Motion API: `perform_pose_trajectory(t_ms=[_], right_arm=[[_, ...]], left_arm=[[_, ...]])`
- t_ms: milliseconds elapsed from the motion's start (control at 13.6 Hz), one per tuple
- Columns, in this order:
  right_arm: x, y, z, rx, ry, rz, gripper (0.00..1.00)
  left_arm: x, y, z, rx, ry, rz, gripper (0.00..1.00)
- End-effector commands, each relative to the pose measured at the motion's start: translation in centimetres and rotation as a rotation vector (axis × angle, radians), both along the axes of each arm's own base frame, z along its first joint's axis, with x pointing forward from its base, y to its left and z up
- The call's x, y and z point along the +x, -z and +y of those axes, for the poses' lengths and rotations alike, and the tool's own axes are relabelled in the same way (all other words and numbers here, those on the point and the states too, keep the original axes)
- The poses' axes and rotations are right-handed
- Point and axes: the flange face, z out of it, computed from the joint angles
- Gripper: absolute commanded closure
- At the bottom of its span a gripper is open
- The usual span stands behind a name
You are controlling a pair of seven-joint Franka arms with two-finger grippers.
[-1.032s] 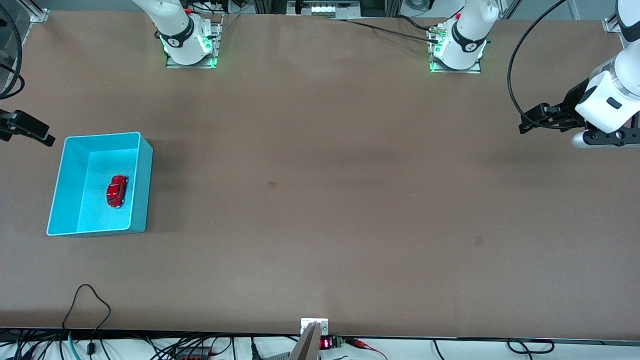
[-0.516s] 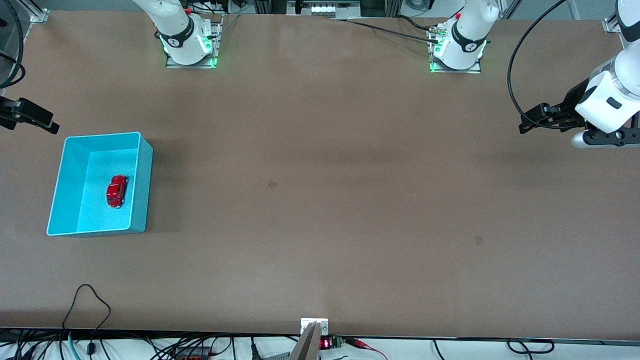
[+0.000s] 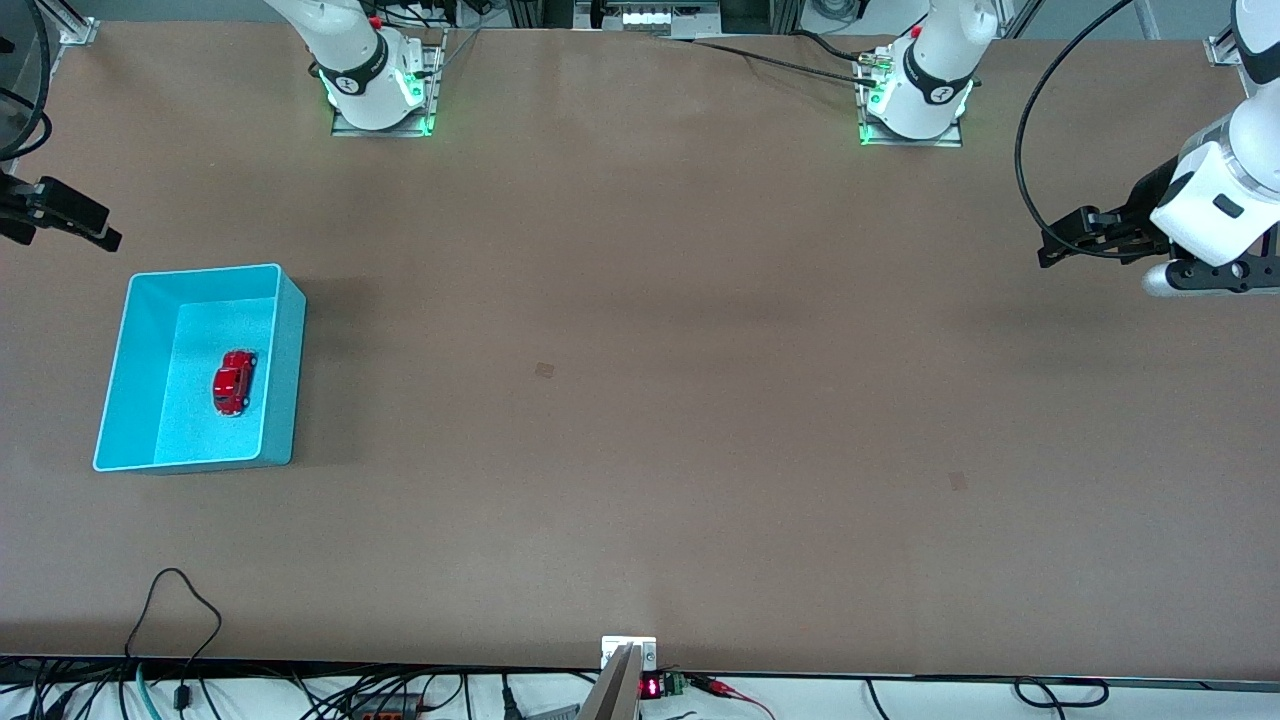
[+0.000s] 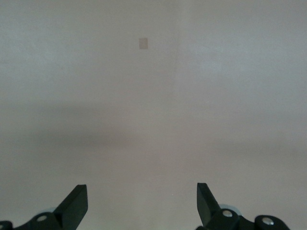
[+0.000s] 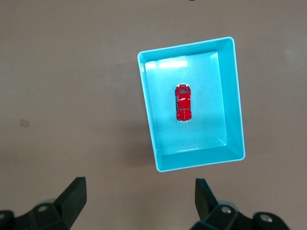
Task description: Wind red beetle toy and store in blue box
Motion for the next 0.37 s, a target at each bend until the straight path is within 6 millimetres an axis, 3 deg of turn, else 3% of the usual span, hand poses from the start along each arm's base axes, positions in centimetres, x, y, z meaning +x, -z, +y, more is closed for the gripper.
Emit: perform_pose_trajectory(t_ms=[0,295], right_arm=[[-1.12,-0.03,0.15,-0.005,-0.015,0.021,0.00],[-1.29,0.03,0.09,-0.003,-0.013,0.034,0.00]], left_arm=[[-0.10,-0.81,0.05,-0.004,0.020,-0.001,0.00],[-0.10,-0.81,0.05,-0.004,0.020,-0.001,0.00]])
